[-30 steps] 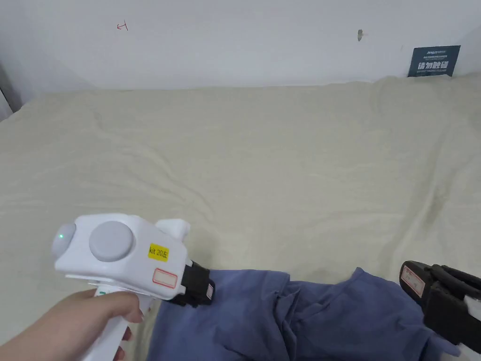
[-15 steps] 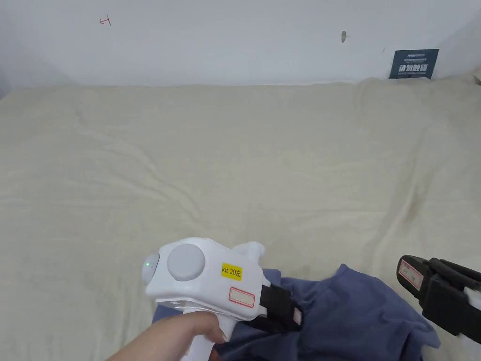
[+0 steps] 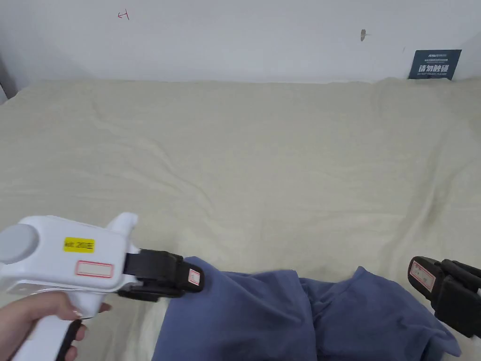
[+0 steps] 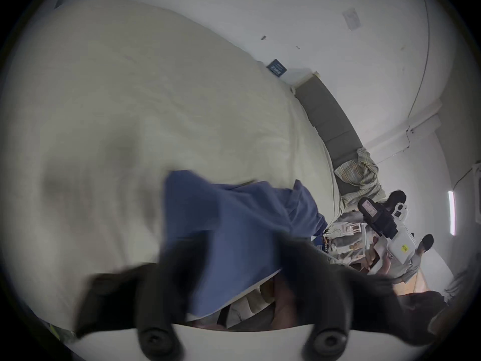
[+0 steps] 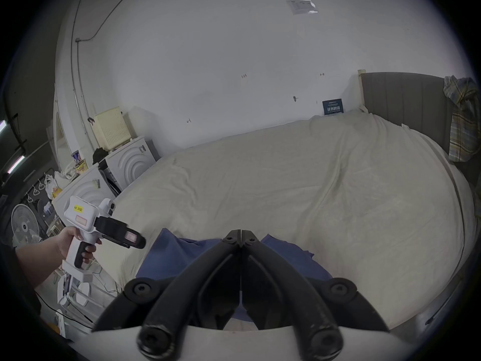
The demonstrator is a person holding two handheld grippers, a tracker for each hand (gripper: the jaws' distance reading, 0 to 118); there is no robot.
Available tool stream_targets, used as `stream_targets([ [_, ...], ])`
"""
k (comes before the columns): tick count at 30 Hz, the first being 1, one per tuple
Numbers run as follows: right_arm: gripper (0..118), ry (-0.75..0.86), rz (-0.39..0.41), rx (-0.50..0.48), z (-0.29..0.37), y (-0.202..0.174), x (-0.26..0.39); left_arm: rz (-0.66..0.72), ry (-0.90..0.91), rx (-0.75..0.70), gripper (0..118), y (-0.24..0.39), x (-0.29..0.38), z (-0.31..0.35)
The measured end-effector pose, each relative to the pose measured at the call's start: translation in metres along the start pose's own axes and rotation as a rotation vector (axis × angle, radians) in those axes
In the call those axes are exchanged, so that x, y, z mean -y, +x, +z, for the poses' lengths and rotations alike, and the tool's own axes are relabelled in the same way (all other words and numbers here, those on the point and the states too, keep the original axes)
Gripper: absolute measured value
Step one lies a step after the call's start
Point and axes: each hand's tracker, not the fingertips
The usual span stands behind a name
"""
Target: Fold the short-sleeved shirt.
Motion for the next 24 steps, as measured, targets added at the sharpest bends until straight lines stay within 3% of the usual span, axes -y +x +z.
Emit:
stream_targets([
  [1,0,-0.001,0.000,0.000,-0.001,0.000,0.000,0.016,-0.009,0.021,101,-0.012,0.002,0.005],
  [2,0,-0.003,-0.003,0.002,-0.001,-0.001,0.000,0.034,-0.028,0.047,118,-0.021,0.006,0.004],
  [3,0,-0.004,-0.007,0.001,-0.001,-0.001,0.000,0.033,0.069,0.144,117,-0.033,0.006,0.008],
  [11,0,-0.019,-0.001,0.012,-0.003,-0.007,0.001,0.282,-0.102,0.338,118,-0.082,0.028,-0.053],
  [13,0,-0.023,0.006,0.020,-0.003,-0.008,0.002,0.297,-0.084,0.480,118,-0.070,0.028,-0.071],
  [17,0,-0.035,0.001,0.023,-0.003,-0.007,0.002,0.168,-0.111,0.366,117,-0.043,0.017,-0.088],
  [18,0,-0.039,0.002,0.024,-0.003,-0.007,0.003,0.140,-0.123,0.331,107,-0.053,0.008,-0.087],
  [19,0,-0.040,0.006,0.024,-0.003,-0.008,0.003,0.123,-0.121,0.303,65,-0.054,0.005,-0.083],
  [20,0,-0.040,0.009,0.024,-0.003,-0.008,0.003,0.100,-0.109,0.234,14,-0.055,0.002,-0.076],
  [22,0,-0.038,0.011,0.023,-0.002,-0.007,0.003,0.034,-0.078,0.004,12,-0.032,0.013,-0.071],
  [24,0,-0.040,0.006,0.019,-0.003,-0.007,0.003,0.043,-0.100,-0.028,12,-0.028,0.017,-0.064],
])
